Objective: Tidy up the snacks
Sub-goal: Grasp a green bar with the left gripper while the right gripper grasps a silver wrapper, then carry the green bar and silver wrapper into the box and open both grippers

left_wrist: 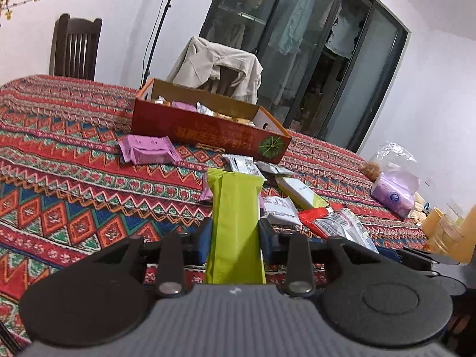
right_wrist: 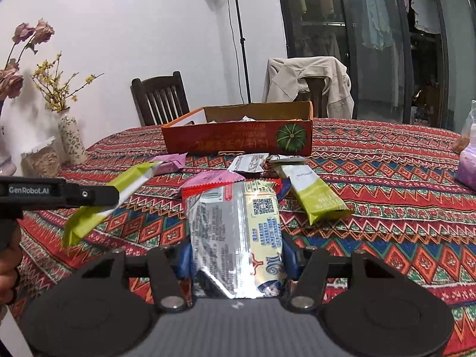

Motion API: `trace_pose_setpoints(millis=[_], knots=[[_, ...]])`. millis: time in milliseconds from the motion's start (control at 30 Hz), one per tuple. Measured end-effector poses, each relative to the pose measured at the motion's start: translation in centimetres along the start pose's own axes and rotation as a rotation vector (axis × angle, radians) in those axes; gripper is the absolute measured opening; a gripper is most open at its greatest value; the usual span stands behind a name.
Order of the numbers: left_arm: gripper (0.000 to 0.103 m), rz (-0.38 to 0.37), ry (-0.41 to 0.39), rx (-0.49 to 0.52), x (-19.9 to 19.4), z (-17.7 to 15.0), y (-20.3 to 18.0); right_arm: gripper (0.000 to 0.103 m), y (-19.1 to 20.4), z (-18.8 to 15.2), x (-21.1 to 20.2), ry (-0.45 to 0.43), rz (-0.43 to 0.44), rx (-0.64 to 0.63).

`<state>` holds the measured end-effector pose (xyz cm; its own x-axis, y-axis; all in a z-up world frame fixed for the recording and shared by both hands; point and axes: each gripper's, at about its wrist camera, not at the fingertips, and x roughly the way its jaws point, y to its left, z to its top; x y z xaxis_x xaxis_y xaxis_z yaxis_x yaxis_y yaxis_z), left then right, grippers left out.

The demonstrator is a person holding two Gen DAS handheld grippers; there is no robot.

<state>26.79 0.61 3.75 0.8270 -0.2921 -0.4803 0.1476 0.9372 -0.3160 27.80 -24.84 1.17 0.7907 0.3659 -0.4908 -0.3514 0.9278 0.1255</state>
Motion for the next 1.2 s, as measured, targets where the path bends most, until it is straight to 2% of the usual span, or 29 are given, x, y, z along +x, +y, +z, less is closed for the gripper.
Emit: trace_pose_setpoints(millis=[167, 333, 433, 567, 667, 733, 833, 900, 967, 1100, 1200], knots=[[0.033, -0.009, -0.032, 0.009, -0.6, 1.1, 0.0, 0.057, 0.1, 0.3, -1.0, -0.022, 0.019, 0.008], [0.033, -0.033, -0.06, 0.036, 0.5, 4.5, 0.4, 0.057, -0.6, 1.9, 0.1, -0.023, 0.015, -0.014], [0.033, -0.048, -0.085, 0.073, 2.3, 8.2, 0.6, 0.057, -1.6, 4.3, 0.7, -0.046, 0.052, -0.001], [0.033, -0.015, -0.095, 0.118, 6.9, 14.2, 1.1, 0.057, -3.1, 10.3, 2.7, -0.102, 0.092, -0.032], [0.033, 0.021, -0.071, 0.104, 11.8, 18.6, 2.1, 0.057, -4.6, 16.0, 6.4, -0.113, 0.103, -0.025], [0.033, 0.054, -0.057, 0.104, 15.1, 20.8, 2.8, 0.057, -5.6, 19.6, 10.2, -0.089, 0.115, -0.008], [0.033, 0.107, 0.002, 0.04, 20.5, 23.1, 4.8, 0.057, -5.6, 23.4, 16.7, -0.053, -0.002, -0.091], [0.033, 0.112, 0.055, -0.045, 23.8, 24.0, 6.1, 0.057, -5.5, 24.6, 20.8, -0.013, -0.065, -0.144], [0.033, 0.109, 0.087, -0.096, 26.5, 24.1, 6.2, 0.057, -5.8, 25.3, 25.2, 0.048, -0.088, -0.146], [0.033, 0.088, 0.12, -0.099, 30.5, 23.4, 4.9, 0.057, -6.7, 25.3, 32.1, 0.143, -0.161, -0.137], [0.033, 0.073, 0.164, -0.102, 33.2, 22.3, 4.5, 0.057, -6.8, 24.2, 34.2, 0.18, -0.211, -0.13]])
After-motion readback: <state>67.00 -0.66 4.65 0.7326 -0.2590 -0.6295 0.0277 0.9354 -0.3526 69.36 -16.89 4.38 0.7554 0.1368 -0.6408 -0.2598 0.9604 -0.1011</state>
